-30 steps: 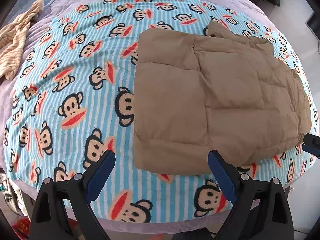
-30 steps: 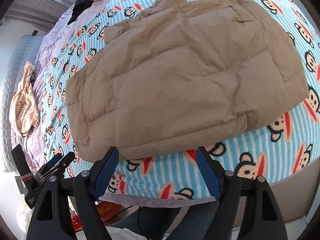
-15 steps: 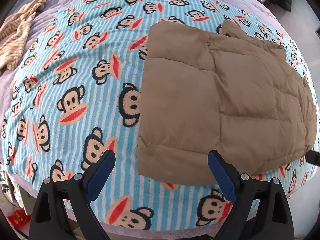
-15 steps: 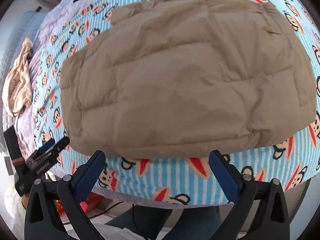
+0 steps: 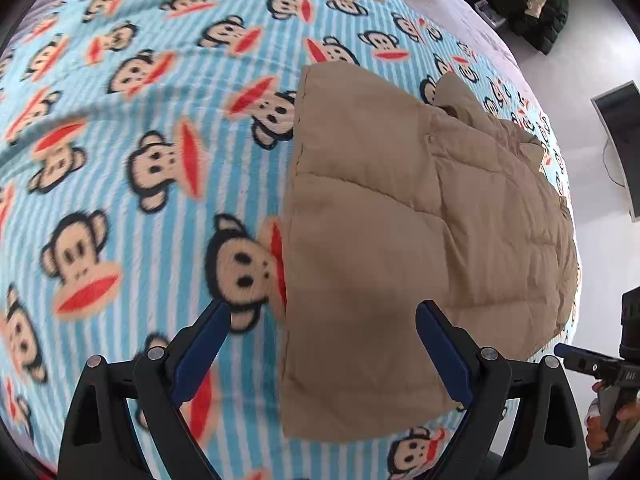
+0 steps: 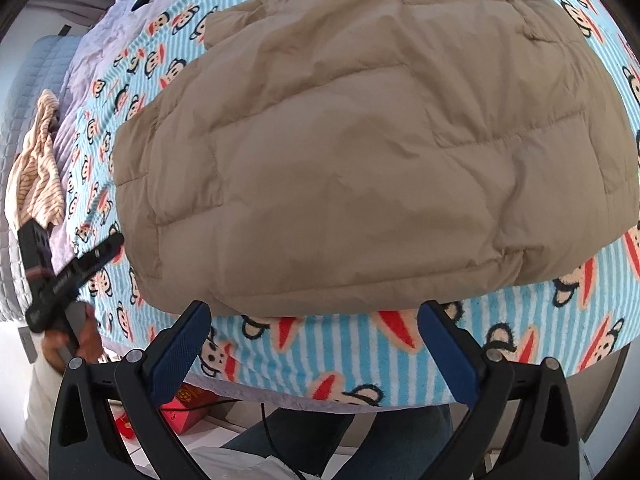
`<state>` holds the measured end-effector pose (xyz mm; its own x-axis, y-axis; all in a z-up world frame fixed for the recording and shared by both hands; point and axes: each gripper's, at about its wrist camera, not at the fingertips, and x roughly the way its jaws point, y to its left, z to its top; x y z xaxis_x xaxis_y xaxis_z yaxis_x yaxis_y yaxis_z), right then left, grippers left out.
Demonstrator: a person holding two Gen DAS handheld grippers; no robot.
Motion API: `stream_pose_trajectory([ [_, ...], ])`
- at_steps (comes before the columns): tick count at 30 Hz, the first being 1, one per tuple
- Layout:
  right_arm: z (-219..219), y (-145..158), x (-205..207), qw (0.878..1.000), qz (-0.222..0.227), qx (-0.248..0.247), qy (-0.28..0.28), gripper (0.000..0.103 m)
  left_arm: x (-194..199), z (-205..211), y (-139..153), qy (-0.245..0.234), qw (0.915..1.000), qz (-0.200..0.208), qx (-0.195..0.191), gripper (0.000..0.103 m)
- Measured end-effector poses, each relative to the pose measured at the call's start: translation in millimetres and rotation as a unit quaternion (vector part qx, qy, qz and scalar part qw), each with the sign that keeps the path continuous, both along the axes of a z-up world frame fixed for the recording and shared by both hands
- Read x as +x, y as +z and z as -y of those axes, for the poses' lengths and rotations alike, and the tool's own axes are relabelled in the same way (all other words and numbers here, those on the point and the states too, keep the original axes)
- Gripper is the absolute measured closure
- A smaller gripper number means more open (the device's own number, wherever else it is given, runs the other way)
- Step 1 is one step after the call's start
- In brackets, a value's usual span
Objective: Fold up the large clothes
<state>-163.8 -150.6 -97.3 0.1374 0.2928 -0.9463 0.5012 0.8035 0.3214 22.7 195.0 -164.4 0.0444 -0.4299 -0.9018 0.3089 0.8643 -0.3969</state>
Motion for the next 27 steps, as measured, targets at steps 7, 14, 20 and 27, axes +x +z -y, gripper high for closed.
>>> stream_pose_trajectory([
  [7, 4, 0, -4, 1.000, 0.000, 0.000, -0.013, 0.000, 18, 22, -30, -0.051, 0.9952, -0.050, -0.067, 0.009],
  [14, 4, -5, -1, 1.000, -0.015, -0.002, -0.009, 0.000, 38, 43, -61, -0.046, 0.9920, -0.070, -0.095, 0.006],
  [20, 4, 0, 8, 1.000, 0.000, -0.009, -0.009, 0.000, 38, 61, -62, -0.057, 0.9907, -0.068, -0.103, 0.025],
  [27, 18, 11, 31, 0.997, 0.040, -0.060, -0.020, 0.065, 30, 75, -27, -0.063, 0.9836, -0.067, -0.155, 0.082],
])
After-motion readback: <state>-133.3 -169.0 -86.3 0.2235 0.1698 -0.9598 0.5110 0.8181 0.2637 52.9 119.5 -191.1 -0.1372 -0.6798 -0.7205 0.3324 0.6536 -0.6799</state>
